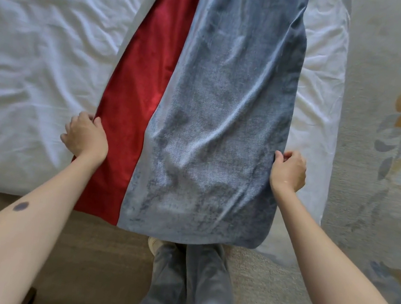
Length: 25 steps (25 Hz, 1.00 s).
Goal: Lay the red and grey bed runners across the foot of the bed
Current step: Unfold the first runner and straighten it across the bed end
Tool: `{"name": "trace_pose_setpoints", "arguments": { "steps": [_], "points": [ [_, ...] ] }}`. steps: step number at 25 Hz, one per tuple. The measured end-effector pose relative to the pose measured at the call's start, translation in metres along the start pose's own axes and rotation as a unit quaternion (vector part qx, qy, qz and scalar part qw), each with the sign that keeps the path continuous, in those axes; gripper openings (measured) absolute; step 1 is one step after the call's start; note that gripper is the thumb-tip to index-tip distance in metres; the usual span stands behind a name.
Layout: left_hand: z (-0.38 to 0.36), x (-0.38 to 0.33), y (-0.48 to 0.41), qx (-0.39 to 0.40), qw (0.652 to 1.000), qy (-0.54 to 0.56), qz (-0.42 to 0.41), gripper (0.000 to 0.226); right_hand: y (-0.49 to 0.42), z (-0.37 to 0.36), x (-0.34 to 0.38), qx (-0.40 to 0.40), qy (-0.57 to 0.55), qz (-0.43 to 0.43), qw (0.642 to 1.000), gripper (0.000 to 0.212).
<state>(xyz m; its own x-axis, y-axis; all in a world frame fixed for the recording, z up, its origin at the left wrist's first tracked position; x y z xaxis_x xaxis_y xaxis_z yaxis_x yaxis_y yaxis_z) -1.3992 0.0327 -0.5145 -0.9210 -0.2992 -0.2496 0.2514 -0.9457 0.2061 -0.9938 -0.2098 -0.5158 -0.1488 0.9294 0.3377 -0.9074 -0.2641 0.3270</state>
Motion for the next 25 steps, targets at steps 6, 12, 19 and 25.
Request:
{"name": "trace_pose_setpoints", "arguments": {
  "steps": [6, 12, 19, 25],
  "points": [
    [0.009, 0.024, -0.013, 0.002, 0.999, -0.037, 0.025, 0.025, 0.001, 0.003, -0.011, -0.016, 0.028, -0.001, 0.999, 0.022],
    [0.01, 0.041, -0.004, 0.022, 0.998, -0.038, 0.048, 0.026, 0.007, 0.001, -0.02, -0.005, 0.04, -0.006, 0.999, 0.023],
    [0.033, 0.027, 0.004, -0.007, 1.0, -0.017, -0.008, 0.023, 0.018, 0.016, 0.003, -0.031, 0.036, 0.042, 0.998, 0.025],
    [0.064, -0.075, 0.046, 0.049, 0.971, 0.098, -0.213, 0.02, 0.047, 0.056, 0.085, -0.012, 0.006, 0.203, 0.979, 0.022]
  ]
}}
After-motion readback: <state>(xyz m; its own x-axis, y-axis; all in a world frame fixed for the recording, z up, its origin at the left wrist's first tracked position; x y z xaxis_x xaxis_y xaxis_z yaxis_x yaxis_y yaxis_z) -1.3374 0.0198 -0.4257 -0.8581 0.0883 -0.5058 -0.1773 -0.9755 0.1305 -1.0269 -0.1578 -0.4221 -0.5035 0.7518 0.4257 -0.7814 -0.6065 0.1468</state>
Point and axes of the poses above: each hand's wrist, its own y-axis away from the middle knuckle, its own z-axis out of the back of the hand, x = y × z, the point moved 7 cm from there along -y, towards the middle knuckle
